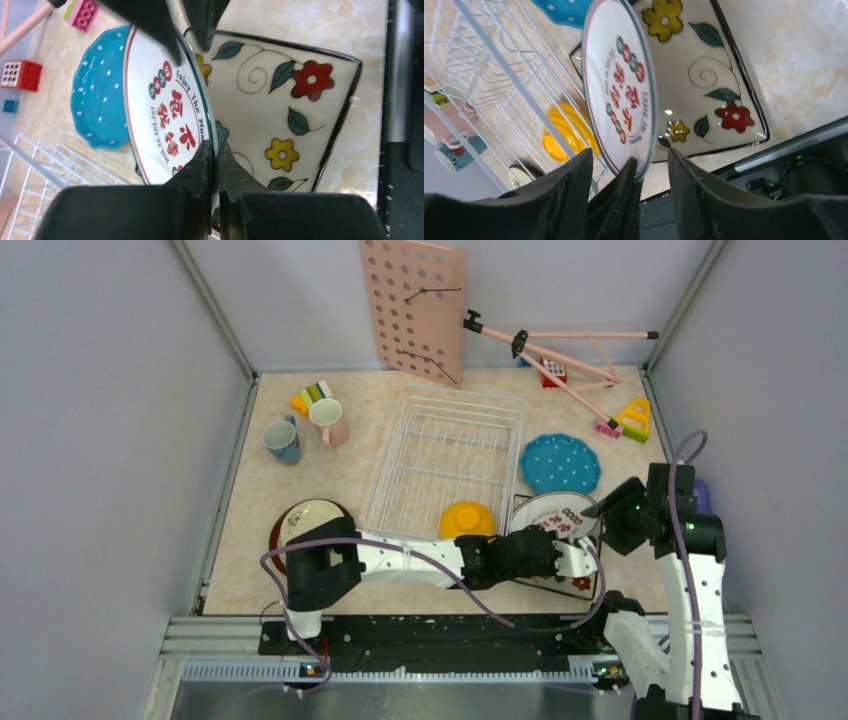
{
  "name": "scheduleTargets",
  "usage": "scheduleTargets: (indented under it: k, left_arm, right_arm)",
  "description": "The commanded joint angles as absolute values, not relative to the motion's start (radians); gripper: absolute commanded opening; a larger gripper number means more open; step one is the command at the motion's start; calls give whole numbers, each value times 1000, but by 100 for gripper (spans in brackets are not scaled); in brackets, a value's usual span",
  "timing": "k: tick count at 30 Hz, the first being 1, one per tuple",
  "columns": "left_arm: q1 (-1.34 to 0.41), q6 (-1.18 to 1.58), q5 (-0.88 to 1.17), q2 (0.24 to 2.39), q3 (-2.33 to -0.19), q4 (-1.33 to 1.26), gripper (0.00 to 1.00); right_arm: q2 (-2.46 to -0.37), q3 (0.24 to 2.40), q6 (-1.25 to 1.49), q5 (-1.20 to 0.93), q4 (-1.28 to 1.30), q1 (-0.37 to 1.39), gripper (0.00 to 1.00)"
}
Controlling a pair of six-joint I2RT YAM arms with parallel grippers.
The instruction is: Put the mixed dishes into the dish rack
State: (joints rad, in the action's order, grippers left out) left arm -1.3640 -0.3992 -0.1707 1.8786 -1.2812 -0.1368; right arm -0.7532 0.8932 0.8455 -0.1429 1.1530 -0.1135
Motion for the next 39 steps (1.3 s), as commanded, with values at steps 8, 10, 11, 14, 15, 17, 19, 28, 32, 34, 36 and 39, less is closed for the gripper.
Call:
scheduleTargets:
  k: [8, 10, 11, 14, 15, 17, 19, 28, 32, 34, 36, 39]
  left_arm:
    - [-1386, -113, -217, 1720, -1366, -337, 0]
    - [-1375, -22, -245, 1690, -1378, -335, 0]
    - [-1363, 32, -248, 1674, -1387, -323, 0]
    - [-1299, 252, -277, 1638, -1464, -157, 0]
    - [-1270, 316, -240, 1626, -1488, -110, 0]
    - [-1204, 443, -124, 1589, -1495, -82, 0]
    - [-1139, 603, -23, 1539, -1444, -159, 0]
    - [-960, 789, 16, 1434, -1379, -192, 0]
    - [-909, 774, 9, 1450, -1356, -209, 0]
    - [-895, 759, -42, 1468, -1365, -200, 0]
    - [-885, 733, -63, 1484, -1372, -196, 0]
    - [-876, 701, -93, 1510, -1378, -202, 0]
  right_arm:
    - [-743, 1259, 833, 166, 1187, -107, 83]
    - [-730, 1288, 838, 193, 1172, -107, 83]
    - [-725, 1298, 842, 207, 1165, -107, 83]
    - [-705, 1301, 859, 246, 1148, -107, 83]
    - [-697, 1292, 862, 249, 1139, -107, 83]
    - [-682, 1269, 866, 250, 1121, -107, 83]
    - [-670, 1240, 869, 252, 1104, -107, 83]
    - [-639, 1100, 885, 220, 1041, -107, 82]
    - [-631, 1068, 887, 215, 1023, -107, 82]
    - [-630, 1057, 887, 213, 1016, -107, 82]
    - [-630, 1047, 881, 210, 1010, -107, 82]
    - [-629, 1034, 873, 209, 1000, -106, 82]
